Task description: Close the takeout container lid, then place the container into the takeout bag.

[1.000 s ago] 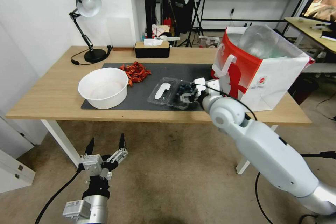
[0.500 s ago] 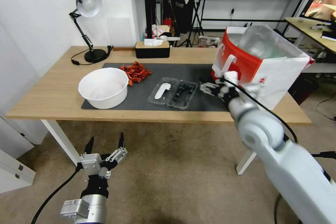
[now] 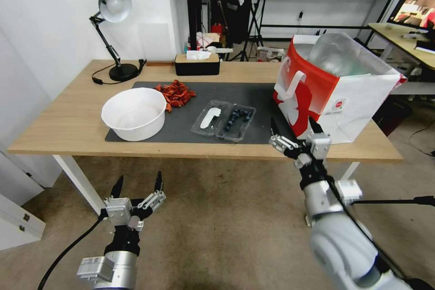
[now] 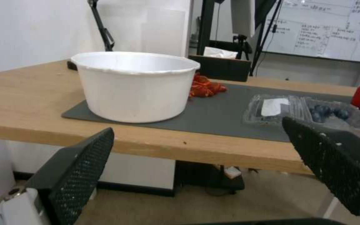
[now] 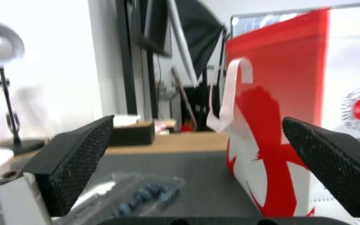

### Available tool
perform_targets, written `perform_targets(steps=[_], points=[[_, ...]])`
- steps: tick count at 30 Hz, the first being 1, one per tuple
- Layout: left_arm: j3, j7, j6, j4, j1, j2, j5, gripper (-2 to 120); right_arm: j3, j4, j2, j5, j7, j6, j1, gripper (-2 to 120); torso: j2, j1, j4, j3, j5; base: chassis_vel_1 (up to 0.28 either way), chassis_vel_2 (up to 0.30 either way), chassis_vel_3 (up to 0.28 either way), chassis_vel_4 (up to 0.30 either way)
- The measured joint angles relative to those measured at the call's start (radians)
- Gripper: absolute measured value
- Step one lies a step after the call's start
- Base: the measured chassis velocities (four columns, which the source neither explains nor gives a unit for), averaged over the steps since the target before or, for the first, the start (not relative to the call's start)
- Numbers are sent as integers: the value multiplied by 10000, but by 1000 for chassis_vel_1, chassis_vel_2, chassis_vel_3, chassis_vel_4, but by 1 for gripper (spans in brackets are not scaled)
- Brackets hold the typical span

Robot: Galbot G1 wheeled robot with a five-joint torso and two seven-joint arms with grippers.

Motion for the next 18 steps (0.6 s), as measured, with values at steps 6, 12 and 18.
perform_targets(steps=[6,12,18], points=[[18,46,-30,71,-94,62,-106,100,-40,-448,1217,-1065,-294,1523,-1268,100,-3,1,-1,0,5,0,0,0,0],[47,105,-34,130,-200,124,-192,100,-41,-837,2160,-1722,-491,2484,-2154,100,-3,2,-3,0,6,0,0,0,0],[66,133,-42,132,-263,141,-198,100,0,-1274,2642,-2003,-856,3257,-2620,100,-3,2,-2,1,5,0,0,0,0]])
